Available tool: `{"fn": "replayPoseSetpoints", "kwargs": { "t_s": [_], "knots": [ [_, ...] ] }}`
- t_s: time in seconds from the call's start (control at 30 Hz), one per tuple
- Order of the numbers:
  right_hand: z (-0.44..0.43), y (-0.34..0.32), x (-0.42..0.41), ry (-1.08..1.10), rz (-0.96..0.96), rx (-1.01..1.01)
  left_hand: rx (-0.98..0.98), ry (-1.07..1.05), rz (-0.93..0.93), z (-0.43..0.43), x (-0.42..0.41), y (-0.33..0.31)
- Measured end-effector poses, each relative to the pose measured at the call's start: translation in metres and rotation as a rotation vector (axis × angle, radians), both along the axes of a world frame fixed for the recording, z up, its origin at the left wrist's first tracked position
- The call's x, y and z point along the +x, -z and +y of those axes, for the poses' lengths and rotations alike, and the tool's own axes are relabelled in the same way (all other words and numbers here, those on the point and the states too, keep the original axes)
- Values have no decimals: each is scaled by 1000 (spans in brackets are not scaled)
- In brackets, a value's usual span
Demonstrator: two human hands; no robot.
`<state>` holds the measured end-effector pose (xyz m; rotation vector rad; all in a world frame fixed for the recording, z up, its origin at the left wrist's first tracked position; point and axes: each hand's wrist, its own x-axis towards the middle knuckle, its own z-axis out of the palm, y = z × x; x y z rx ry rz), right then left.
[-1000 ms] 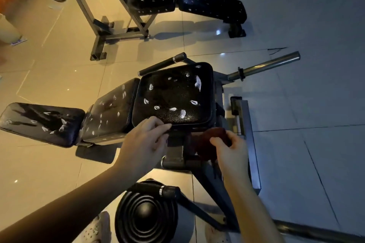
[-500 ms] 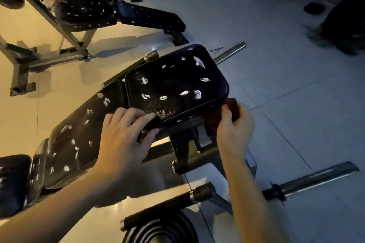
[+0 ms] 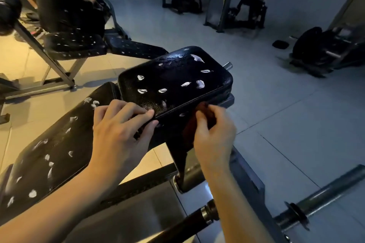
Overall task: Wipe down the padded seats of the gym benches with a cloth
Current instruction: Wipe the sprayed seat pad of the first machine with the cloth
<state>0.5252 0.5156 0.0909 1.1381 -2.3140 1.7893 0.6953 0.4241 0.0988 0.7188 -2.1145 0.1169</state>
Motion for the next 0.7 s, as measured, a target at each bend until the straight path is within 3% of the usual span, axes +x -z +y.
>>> {"fn": "replayPoseSetpoints", "kwargs": {
  "t_s": [0.1, 0.3, 0.57, 0.7],
  "knots": [
    [1, 4, -1, -66, 88, 27, -42, 2, 16, -2, -1, 3],
    [0, -34, -61, 163, 29, -116, -56, 11, 40, -1, -4, 7],
    [-3, 1, -18, 31, 334, -38, -93, 30, 95, -4, -6, 14],
    [-3, 7, -8, -29, 393, -48, -107, 12, 103, -3, -7, 16]
  ]
}}
